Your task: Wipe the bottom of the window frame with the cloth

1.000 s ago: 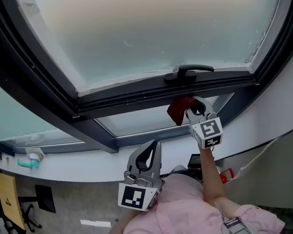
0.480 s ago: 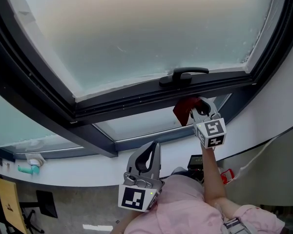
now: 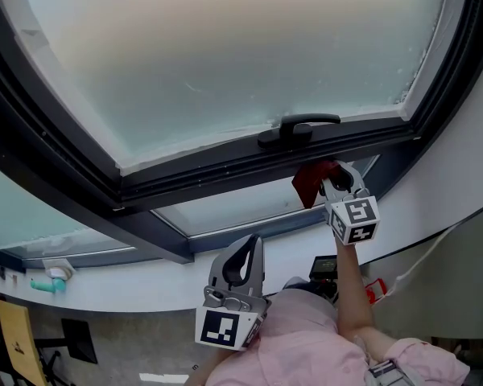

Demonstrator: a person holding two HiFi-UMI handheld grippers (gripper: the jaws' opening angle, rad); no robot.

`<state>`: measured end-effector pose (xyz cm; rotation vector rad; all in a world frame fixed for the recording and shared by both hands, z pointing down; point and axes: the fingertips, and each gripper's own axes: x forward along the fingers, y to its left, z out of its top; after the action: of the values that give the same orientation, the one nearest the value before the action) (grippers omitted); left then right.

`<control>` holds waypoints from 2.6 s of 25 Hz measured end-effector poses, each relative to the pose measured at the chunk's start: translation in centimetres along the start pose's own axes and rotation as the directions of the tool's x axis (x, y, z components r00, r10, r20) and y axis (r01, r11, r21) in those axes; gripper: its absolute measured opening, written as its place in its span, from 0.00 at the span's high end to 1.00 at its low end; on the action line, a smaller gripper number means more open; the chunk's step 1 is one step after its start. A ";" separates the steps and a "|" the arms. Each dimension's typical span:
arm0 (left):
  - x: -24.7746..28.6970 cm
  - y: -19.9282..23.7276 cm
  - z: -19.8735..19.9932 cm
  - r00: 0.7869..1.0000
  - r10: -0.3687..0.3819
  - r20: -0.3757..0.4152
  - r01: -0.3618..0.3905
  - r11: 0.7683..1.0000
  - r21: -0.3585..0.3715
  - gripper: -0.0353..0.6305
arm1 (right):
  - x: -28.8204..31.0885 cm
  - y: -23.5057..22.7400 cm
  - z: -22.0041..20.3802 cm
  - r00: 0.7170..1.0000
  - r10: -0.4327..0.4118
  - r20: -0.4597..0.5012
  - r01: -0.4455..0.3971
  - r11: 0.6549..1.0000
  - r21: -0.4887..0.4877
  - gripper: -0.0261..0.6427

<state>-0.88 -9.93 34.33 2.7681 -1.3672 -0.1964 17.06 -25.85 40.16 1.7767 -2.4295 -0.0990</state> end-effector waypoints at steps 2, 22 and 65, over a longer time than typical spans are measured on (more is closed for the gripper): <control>0.2 -0.1 0.0 1.000 -0.004 -0.001 0.004 1.000 0.000 0.96 | -0.1 -0.4 -0.1 1.000 -0.002 0.003 0.002 1.000 0.003 0.86; 1.5 -0.4 -0.3 1.000 -0.010 -0.012 0.010 1.000 0.002 0.96 | -0.7 -3.2 -0.5 0.999 -0.041 -0.005 0.041 0.999 -0.001 0.86; 4.1 0.2 -1.5 0.999 -0.023 -0.040 0.022 1.000 -0.016 0.96 | -2.3 -11.0 -1.8 0.969 -0.245 -0.038 0.246 0.968 0.050 0.86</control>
<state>1.62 -13.27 35.43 2.7602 -1.3198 -0.1513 28.40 -26.94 40.35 2.0800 -2.2000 -0.0286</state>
